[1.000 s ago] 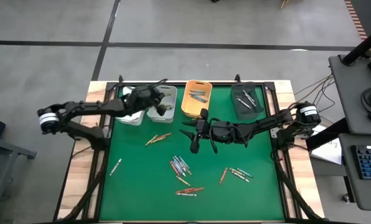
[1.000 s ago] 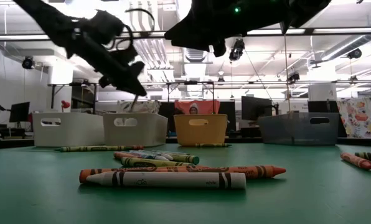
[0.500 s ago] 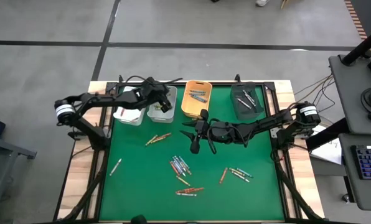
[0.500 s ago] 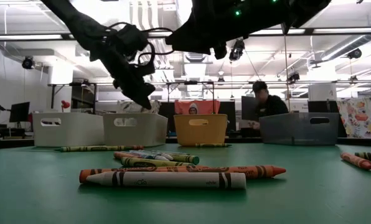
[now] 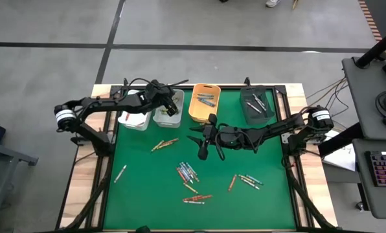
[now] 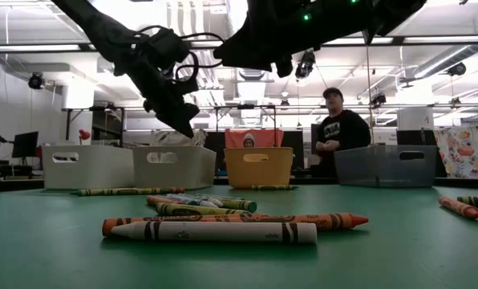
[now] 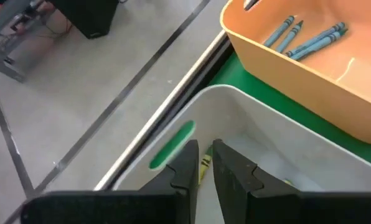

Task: Sort crayons
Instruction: Put the orange crayon into the white bin

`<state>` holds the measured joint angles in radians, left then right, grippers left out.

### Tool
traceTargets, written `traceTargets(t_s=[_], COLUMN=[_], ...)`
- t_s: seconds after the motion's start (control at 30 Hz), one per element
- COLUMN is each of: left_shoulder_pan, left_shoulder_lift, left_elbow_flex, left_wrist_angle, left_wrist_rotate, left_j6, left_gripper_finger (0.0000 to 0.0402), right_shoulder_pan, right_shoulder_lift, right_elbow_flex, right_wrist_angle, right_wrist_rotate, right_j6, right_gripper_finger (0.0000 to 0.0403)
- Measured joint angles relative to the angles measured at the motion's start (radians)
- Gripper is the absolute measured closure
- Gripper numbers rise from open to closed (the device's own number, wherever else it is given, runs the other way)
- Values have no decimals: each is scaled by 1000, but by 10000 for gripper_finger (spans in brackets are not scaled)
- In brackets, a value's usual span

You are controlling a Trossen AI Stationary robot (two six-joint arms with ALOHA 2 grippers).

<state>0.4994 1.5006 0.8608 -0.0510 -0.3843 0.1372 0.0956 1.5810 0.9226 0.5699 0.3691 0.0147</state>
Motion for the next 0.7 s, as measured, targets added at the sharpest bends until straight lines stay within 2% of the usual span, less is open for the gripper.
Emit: traceTargets(t_s=[0.47, 0.7], left_shoulder_pan=[-161, -260], left_shoulder_lift=[-62, -136], left_elbow_flex=[-21, -22], left_wrist_angle=[-67, -109], left_wrist_rotate=[9, 9], left_j6=[-101, -140], left_gripper_finger=[372, 372], right_shoulder_pan=[-5, -11], right_shoulder_lift=[0, -2], right_elbow_flex=[0, 9], right_wrist_angle=[-87, -228], right_wrist_rotate=[0, -3], right_j6=[136, 258], right_gripper_finger=[255, 255])
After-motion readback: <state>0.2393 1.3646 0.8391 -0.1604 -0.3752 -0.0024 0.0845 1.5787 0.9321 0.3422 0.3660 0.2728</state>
